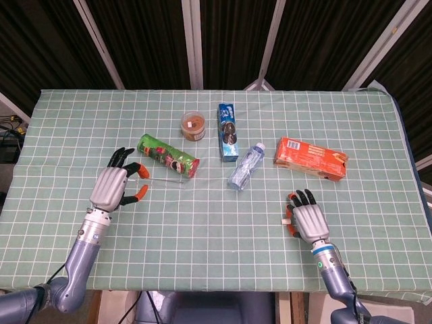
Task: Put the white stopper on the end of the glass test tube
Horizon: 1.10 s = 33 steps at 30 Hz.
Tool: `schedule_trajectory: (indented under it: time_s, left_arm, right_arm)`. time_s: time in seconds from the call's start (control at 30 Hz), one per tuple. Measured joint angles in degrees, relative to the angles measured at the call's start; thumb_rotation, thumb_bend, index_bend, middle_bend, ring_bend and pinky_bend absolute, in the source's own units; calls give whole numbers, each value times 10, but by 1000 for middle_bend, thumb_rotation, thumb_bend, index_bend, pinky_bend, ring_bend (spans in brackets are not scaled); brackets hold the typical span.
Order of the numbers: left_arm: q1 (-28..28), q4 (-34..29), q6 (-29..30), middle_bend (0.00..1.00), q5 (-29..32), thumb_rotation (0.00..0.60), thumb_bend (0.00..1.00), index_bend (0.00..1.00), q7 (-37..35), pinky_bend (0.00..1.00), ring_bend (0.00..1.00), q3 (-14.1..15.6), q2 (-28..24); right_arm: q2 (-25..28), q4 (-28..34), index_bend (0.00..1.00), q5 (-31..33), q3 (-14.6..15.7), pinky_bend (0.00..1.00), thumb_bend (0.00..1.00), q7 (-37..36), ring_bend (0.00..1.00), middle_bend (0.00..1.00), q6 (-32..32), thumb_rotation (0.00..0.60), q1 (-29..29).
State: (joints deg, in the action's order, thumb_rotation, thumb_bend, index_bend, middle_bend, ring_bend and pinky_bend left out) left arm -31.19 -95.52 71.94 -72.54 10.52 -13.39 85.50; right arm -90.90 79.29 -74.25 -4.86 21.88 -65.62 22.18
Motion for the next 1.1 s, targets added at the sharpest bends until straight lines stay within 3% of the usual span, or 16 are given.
schedule_trajectory:
  time_s: [0.43,0.77,1.1]
  left_arm:
    - [-13,-9,-7,497,20,600,669,579,6,0,99,-17,15]
    - [-46,-3,-21,498,102,600,669,579,38,0,98,-54,73]
    - [-89,64,-43,499,182,600,669,579,44,0,99,-92,159]
  right_arm:
    - [23,25,614,-32,-13,85,441,2,116,225,-45,600,1]
    - [41,37,614,-68,-73,86,442,26,117,225,-111,600,24]
    - [29,-5,614,-122,-122,85,442,68,117,225,-152,600,82]
